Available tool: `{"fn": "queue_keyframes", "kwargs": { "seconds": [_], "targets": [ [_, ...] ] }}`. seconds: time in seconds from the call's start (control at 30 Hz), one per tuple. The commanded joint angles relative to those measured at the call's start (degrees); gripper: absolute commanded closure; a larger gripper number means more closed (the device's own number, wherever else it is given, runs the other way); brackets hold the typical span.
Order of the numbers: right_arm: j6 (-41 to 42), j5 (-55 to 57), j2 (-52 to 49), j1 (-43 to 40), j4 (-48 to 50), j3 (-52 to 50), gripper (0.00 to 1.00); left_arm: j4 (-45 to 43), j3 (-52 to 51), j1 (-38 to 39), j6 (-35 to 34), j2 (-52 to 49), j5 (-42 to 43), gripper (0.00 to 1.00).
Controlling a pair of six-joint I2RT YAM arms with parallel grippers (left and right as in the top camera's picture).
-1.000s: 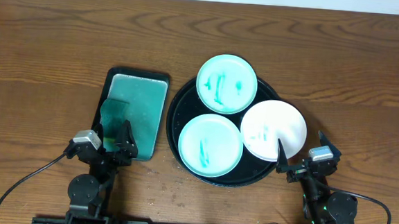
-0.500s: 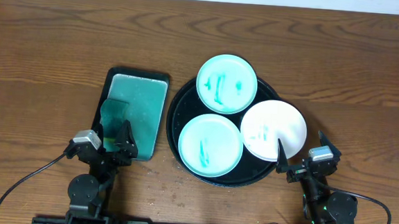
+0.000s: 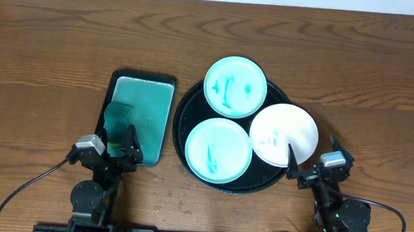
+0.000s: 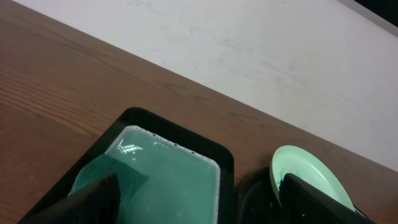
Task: Clean dirty plates on tray and stack at the side
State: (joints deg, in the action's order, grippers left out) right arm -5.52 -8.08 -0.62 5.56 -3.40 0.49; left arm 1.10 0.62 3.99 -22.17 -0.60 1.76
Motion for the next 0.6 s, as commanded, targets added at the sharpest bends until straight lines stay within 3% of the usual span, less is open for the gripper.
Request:
{"fn": "queue_keyframes", "kwargs": {
  "seconds": [0.0, 0.23, 0.47, 0.57],
  "targets": [
    [-0.35, 0.13, 0.17, -0.7, -0.13, -0.17, 0.01, 2.93, -0.39, 0.26, 0.94, 0.26, -0.96, 0.18],
    [-0.31, -0.61, 0.17, -0.66, 0.17, -0.17, 0.01, 2.91, -0.39, 0.28, 0.9, 0.26, -0.87, 0.17],
    [7.28, -16.79, 0.17, -0.63, 1.88, -0.17, 0.01, 2.93, -0.39, 0.28, 0.63, -0.87, -0.66, 0.18],
    [11.63, -19.39, 0.17, -0.63, 2.34, 0.52, 0.01, 1.99, -0.33, 0.28, -8.5, -1.4, 2.99, 0.18]
  ]
}}
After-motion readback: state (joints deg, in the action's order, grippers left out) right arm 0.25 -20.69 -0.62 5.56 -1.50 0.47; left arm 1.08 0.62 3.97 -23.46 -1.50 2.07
